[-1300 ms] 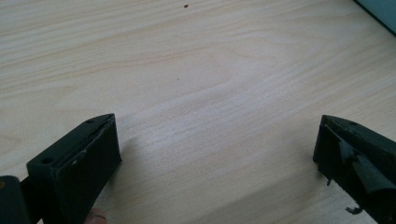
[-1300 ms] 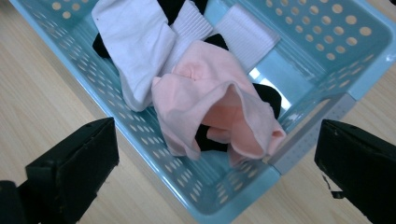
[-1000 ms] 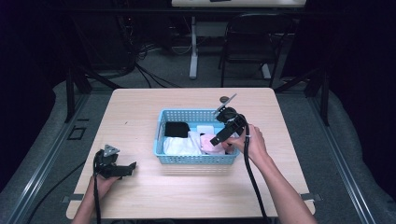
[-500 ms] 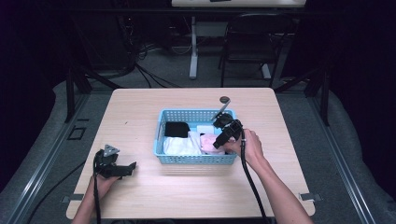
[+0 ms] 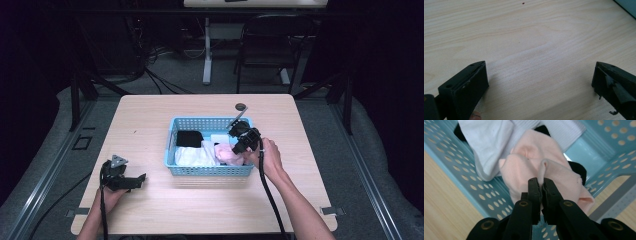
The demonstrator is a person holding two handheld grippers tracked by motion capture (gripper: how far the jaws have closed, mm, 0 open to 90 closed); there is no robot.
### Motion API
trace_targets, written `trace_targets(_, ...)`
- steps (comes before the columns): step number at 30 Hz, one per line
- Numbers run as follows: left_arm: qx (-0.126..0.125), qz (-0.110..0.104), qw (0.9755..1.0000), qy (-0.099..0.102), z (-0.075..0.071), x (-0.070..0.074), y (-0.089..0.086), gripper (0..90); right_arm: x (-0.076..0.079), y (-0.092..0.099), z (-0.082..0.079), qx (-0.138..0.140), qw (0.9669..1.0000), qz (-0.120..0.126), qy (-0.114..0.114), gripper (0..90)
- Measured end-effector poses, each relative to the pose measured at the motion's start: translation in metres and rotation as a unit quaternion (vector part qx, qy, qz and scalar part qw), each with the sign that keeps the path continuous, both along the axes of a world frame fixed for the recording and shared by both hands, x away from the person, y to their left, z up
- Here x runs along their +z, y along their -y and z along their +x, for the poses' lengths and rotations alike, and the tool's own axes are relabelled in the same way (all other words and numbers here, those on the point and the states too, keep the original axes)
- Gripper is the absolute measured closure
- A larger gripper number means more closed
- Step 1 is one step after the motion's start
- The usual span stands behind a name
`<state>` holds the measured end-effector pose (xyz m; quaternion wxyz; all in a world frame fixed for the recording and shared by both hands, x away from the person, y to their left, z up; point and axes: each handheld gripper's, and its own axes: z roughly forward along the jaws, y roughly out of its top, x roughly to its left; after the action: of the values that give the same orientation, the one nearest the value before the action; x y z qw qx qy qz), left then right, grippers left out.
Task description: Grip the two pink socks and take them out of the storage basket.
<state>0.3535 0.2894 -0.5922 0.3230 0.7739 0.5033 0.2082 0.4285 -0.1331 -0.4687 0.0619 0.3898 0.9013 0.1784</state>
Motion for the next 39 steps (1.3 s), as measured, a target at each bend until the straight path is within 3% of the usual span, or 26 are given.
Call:
trace_targets(1, 0.0, 0.0, 1.0, 0.0, 0.0, 0.0, 0.0, 0.5, 0.003, 0.0, -0.002, -0.007, 0.9998, 0.015, 0.011, 86.2)
trace_targets(3, 0.001, 0.0, 1.0, 0.001, 0.0, 0.0, 0.0, 0.5, 0.009, 0.001, -0.002, -0.001, 0.9999, 0.011, 0.01, 86.2)
trace_targets(5, 0.0, 0.0, 1.0, 0.001, 0.0, 0.0, 0.0, 0.4, 0.025, 0.003, -0.004, 0.002, 0.9996, 0.016, 0.022, 86.3)
trace_targets(10, 0.0, 0.0, 1.0, 0.001, 0.0, 0.0, 0.0, 0.4, 0.051, 0.006, -0.012, 0.003, 0.998, 0.042, 0.047, 86.4)
trace_targets(14, 0.0, 0.0, 1.0, 0.001, 0.0, 0.0, 0.0, 0.4, 0.067, 0.005, -0.017, 0.004, 0.997, 0.048, 0.06, 86.4)
trace_targets(16, -0.001, 0.0, 1.0, 0.001, 0.0, 0.0, 0.0, 0.4, 0.085, 0.009, -0.021, 0.009, 0.996, 0.052, 0.072, 86.5)
trace_targets(17, -0.001, 0.0, 1.0, 0.001, 0.0, 0.0, 0.0, 0.4, 0.092, 0.012, -0.024, 0.006, 0.9951, 0.064, 0.075, 86.5)
trace_targets(19, -0.001, 0.0, 1.0, 0.001, 0.0, 0.0, 0.0, 0.4, 0.1, 0.018, -0.027, 0.006, 0.9947, 0.06, 0.083, 86.5)
trace_targets(24, -0.001, 0.0, 1.0, 0.001, 0.0, 0.0, 0.0, 0.4, 0.119, 0.052, -0.039, -0.023, 0.9905, 0.088, 0.103, 86.6)
trace_targets(27, 0.0, 0.0, 1.0, 0.001, 0.0, 0.0, 0.0, 0.4, 0.122, 0.066, -0.045, -0.033, 0.99, 0.086, 0.107, 86.6)
trace_targets(28, 0.001, -0.001, 1.0, 0.001, 0.0, 0.0, 0.0, 0.4, 0.12, 0.088, -0.052, -0.048, 0.9895, 0.085, 0.106, 86.6)
trace_targets(31, 0.001, -0.002, 1.0, 0.001, 0.0, 0.0, 0.0, 0.4, 0.114, 0.103, -0.056, -0.062, 0.9885, 0.088, 0.107, 86.5)
trace_targets(34, 0.003, -0.001, 1.0, 0.003, 0.0, 0.0, 0.001, 0.5, 0.096, 0.13, -0.062, -0.089, 0.9855, 0.106, 0.098, 86.5)
trace_targets(36, 0.003, -0.001, 1.0, 0.003, 0.0, 0.0, 0.001, 0.5, 0.089, 0.136, -0.063, -0.094, 0.9862, 0.093, 0.099, 86.5)
trace_targets(39, 0.004, -0.001, 1.0, 0.003, 0.0, 0.0, 0.001, 0.5, 0.079, 0.148, -0.065, -0.105, 0.9857, 0.093, 0.093, 86.6)
